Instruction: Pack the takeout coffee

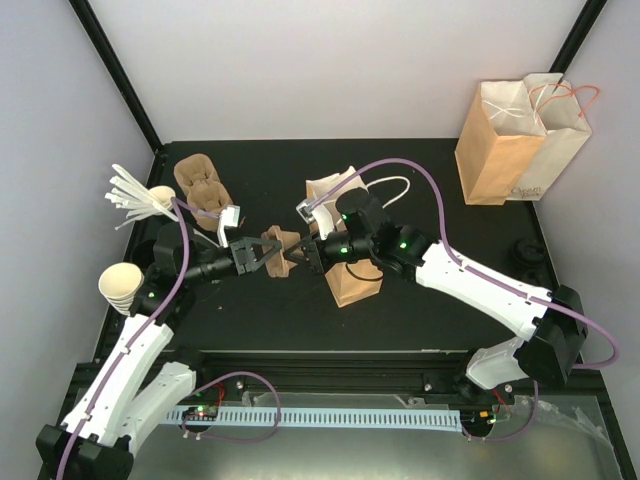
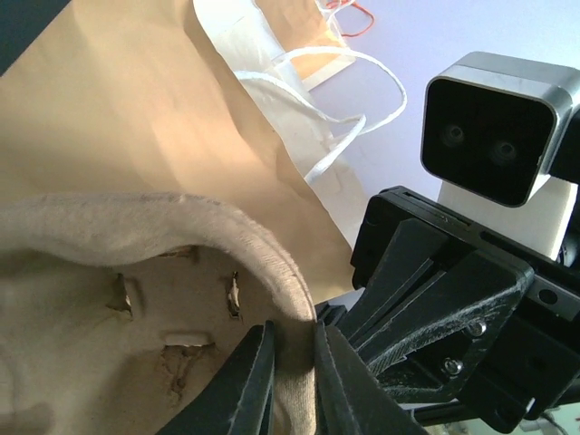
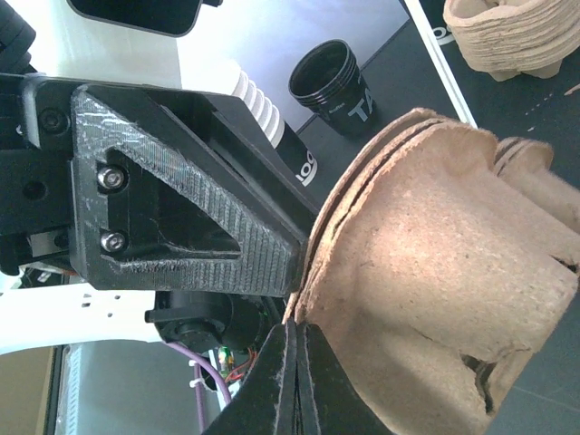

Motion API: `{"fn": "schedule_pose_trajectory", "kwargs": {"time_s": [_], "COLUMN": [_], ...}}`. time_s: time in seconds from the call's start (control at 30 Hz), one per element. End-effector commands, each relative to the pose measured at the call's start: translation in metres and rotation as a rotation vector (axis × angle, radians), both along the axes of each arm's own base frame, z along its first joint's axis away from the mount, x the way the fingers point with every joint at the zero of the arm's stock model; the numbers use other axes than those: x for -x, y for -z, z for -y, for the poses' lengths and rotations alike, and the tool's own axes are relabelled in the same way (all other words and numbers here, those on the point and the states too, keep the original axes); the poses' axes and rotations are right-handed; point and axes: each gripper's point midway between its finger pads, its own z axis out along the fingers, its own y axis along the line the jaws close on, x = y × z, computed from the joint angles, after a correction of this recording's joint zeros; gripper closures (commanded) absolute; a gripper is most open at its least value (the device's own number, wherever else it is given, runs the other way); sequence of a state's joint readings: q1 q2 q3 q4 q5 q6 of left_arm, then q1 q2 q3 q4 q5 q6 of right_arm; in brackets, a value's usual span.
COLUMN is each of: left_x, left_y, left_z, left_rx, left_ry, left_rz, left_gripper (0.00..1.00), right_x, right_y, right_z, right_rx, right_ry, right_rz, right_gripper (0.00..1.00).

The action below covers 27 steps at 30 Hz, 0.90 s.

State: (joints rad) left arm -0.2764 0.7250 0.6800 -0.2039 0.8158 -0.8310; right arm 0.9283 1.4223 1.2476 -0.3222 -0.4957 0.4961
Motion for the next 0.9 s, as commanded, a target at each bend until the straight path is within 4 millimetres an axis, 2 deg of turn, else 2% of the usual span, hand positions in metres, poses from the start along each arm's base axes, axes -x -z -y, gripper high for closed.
{"fn": "schedule_pose_trajectory", "kwargs": {"time_s": [0.0, 0.2, 0.47, 0.67, 0.7, 0.77, 0.87], "left_x": [0.001, -0.004, -0.008, -0.013, -0.012, -0.01, -0.002], "left_y": [-0.017, -0.012, 0.0, 0.015, 0.015, 0.009, -0.003], "left_z": [-0.002, -0.012, -0.027, -0.058, -0.06, -0.053, -0.028], "left_rx": [-0.008, -0.094, -0.195, -0.358, -0.361, -0.317, -0.171], "left_ry": [-0.014, -0.086, -0.166, -0.319, -0.328, -0.296, -0.172], "left_rz": [0.052, 0.058, 0.052, 0.029, 0.034, 0.06, 0.085], "left_gripper": [0.88, 0.94, 0.95, 0.95, 0.93, 0.73, 0.48], "right_x": [0.003, -0.01, -0.018, -0.033, -0.032, -0.03, -0.026], "right_y": [-0.023, -0.019, -0.012, -0.001, 0.0, 0.0, 0.001], "right_z": [-0.002, 0.012, 0.02, 0.032, 0.031, 0.028, 0.024], "right_rx": [-0.04, 0.009, 0.049, 0.119, 0.122, 0.117, 0.103], "right_ry": [-0.013, 0.09, 0.151, 0.252, 0.247, 0.226, 0.199], "right_rz": [0.051, 0.078, 0.087, 0.105, 0.105, 0.099, 0.087], "right_gripper": [0.99, 0.99, 0.99, 0.99, 0.99, 0.99, 0.99]}}
